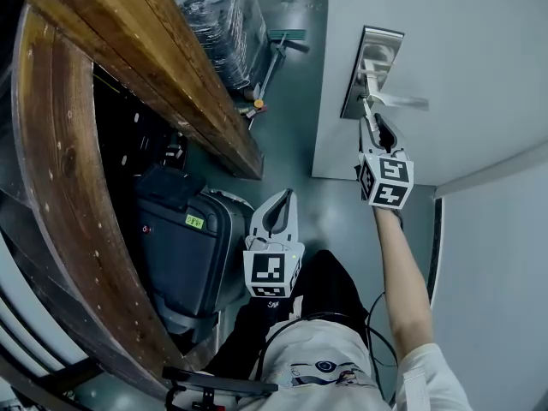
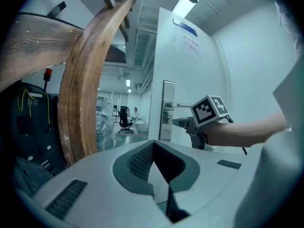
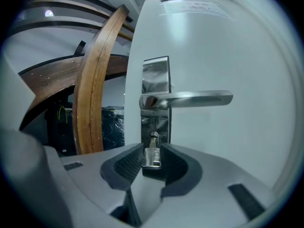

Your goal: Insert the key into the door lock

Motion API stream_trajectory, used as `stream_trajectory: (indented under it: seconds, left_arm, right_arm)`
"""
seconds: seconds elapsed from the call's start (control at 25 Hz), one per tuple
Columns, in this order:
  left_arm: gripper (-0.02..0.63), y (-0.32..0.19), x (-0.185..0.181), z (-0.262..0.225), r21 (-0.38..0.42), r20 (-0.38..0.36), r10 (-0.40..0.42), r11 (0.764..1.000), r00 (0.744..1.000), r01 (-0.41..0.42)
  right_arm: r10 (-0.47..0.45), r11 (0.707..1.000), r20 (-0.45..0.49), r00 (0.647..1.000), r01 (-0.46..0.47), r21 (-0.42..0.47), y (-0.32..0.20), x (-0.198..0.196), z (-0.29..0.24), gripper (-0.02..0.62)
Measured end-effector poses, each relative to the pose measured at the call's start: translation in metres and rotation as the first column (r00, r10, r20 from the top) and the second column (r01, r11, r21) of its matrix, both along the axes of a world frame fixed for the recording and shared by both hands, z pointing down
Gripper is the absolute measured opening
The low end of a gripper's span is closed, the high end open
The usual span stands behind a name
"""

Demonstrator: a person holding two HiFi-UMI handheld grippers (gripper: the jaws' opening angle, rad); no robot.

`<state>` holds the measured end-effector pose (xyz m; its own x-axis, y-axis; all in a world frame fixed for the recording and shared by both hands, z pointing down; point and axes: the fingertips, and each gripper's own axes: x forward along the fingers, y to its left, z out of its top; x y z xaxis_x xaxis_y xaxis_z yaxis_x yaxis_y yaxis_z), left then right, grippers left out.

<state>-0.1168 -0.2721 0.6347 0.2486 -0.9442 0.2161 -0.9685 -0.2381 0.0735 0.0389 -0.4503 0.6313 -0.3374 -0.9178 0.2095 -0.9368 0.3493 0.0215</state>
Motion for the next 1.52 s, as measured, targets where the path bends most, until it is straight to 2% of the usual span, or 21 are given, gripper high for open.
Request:
stream_trajectory:
  seconds: [0.16, 0.4, 0.52, 0.6, 0.72, 0.92, 0.96, 1.0, 1.04, 1.24, 1.52]
  left_arm:
    - [0.005, -0.002, -0.001, 0.002, -0.011, 0.001, 0.001, 1.0, 1.0, -0.001]
    - [0.005, -0.005, -0.005, 0.002, -0.023, 0.004, -0.007, 1.0, 1.0, 0.007]
    - [0.005, -0.006, -0.009, 0.005, -0.026, 0.011, -0.015, 1.0, 1.0, 0.016]
    - [0.005, -0.006, -0.013, 0.006, -0.037, 0.017, -0.025, 0.999, 1.0, 0.026]
    - [0.005, -0.003, -0.016, -0.006, -0.054, 0.015, -0.031, 0.998, 0.999, 0.032]
    - [0.005, 0.004, -0.009, -0.079, -0.046, -0.017, -0.011, 0.999, 1.0, 0.01]
    - [0.005, -0.002, -0.006, -0.1, -0.024, -0.022, 0.0, 1.0, 1.0, -0.001]
    - [0.005, -0.007, -0.002, -0.121, -0.003, -0.026, 0.011, 1.0, 1.0, -0.011]
    - [0.005, -0.008, 0.002, -0.141, 0.009, -0.029, 0.02, 1.0, 0.999, -0.02]
    - [0.005, 0.006, 0.009, -0.209, 0.046, -0.04, 0.031, 0.999, 0.999, -0.029]
    - [0.005, 0.005, 0.021, -0.24, 0.115, -0.045, 0.063, 0.992, 0.997, -0.058]
  right_arm:
    - [0.021, 0.999, 0.015, 1.0, -0.02, -0.029, -0.002, 0.001, -0.001, 0.118]
    - [0.21, 0.977, 0.047, 0.977, -0.208, -0.034, -0.013, -0.01, -0.005, 0.118]
    - [0.259, 0.966, 0.077, 0.963, -0.257, -0.031, -0.031, -0.009, -0.008, 0.12]
    - [0.236, 0.972, 0.078, 0.969, -0.236, -0.007, -0.034, -0.01, -0.007, 0.119]
    - [0.132, 0.991, 0.058, 0.99, -0.133, 0.022, -0.012, -0.014, -0.014, 0.12]
    - [-0.032, 0.998, 0.01, 0.999, 0.033, -0.046, 0.098, -0.02, -0.058, 0.12]
    - [-0.043, 0.998, 0.012, 0.999, 0.044, -0.034, 0.112, -0.019, -0.08, 0.12]
    - [-0.041, 0.999, 0.022, 0.999, 0.042, -0.012, 0.125, -0.016, -0.105, 0.09]
    - [-0.037, 0.999, 0.04, 0.999, 0.036, 0.008, 0.139, -0.012, -0.129, 0.008]
    - [-0.037, 0.999, 0.115, 0.993, 0.032, 0.044, 0.192, 0.001, -0.21, 0.008]
    - [-0.043, 0.994, 0.11, 0.993, 0.031, 0.105, 0.198, 0.001, -0.247, 0.006]
